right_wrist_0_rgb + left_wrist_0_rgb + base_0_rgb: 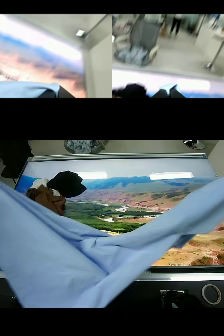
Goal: Fold the shirts.
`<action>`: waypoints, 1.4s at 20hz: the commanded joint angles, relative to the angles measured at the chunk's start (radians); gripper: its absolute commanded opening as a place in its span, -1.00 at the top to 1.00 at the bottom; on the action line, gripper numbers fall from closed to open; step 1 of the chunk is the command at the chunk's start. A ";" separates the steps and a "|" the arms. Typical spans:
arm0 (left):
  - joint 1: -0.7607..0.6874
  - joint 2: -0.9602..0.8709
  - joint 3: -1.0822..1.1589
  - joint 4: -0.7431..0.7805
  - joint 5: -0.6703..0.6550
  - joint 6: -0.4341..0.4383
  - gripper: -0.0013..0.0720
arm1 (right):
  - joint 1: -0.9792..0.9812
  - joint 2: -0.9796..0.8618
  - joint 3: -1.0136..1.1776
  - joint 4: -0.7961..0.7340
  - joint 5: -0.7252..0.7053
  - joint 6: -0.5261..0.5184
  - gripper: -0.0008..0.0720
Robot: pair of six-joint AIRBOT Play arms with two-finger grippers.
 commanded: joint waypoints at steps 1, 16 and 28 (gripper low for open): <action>0.005 -0.076 -0.258 0.056 0.055 -0.031 0.89 | 0.000 -0.030 -0.319 0.108 -0.042 0.018 0.85; 0.219 -0.755 -0.344 -0.387 0.037 0.160 -0.65 | -0.001 -0.651 -0.479 0.100 -0.592 0.264 -0.90; 0.301 -0.550 -0.710 -0.496 -0.301 0.375 -0.69 | -0.589 -0.535 -0.545 0.786 -0.013 -0.256 -0.86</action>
